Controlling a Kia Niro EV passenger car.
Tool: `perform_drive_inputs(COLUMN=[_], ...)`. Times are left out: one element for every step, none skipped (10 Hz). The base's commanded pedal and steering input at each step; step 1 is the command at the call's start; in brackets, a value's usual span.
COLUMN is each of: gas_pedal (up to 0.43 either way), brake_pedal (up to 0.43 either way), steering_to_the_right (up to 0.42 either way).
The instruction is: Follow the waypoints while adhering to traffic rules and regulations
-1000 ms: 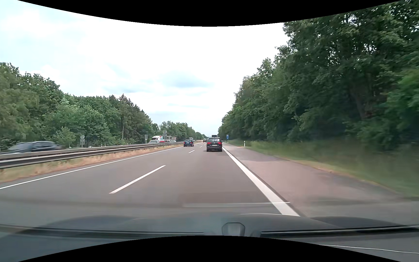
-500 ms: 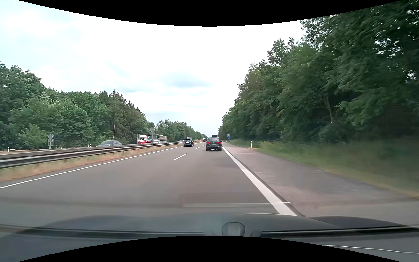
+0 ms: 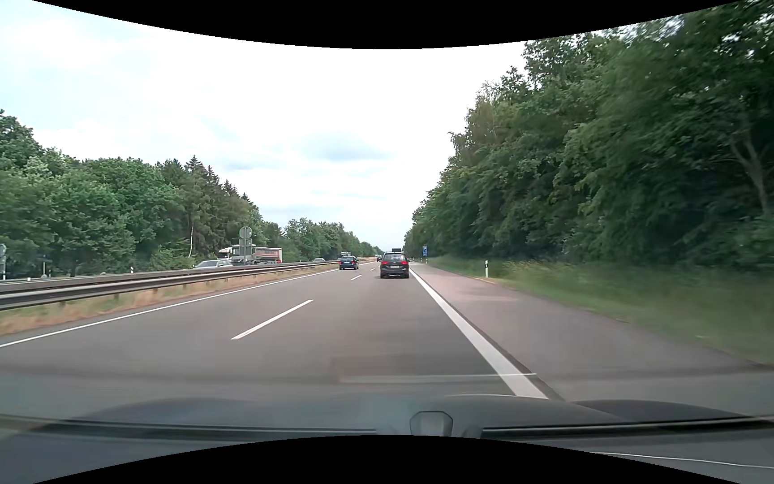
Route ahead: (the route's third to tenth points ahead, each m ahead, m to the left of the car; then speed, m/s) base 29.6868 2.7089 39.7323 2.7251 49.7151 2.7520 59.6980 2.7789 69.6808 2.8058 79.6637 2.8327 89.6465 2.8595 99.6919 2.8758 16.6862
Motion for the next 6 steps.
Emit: perform_drive_inputs(gas_pedal=[0.197, 0.197, 0.197, 0.197, 0.189, 0.189], brake_pedal=[0.0, 0.0, 0.0, 0.0, 0.0, 0.0], steering_to_the_right=[-0.004, -0.004, -0.004, -0.004, -0.003, -0.003])
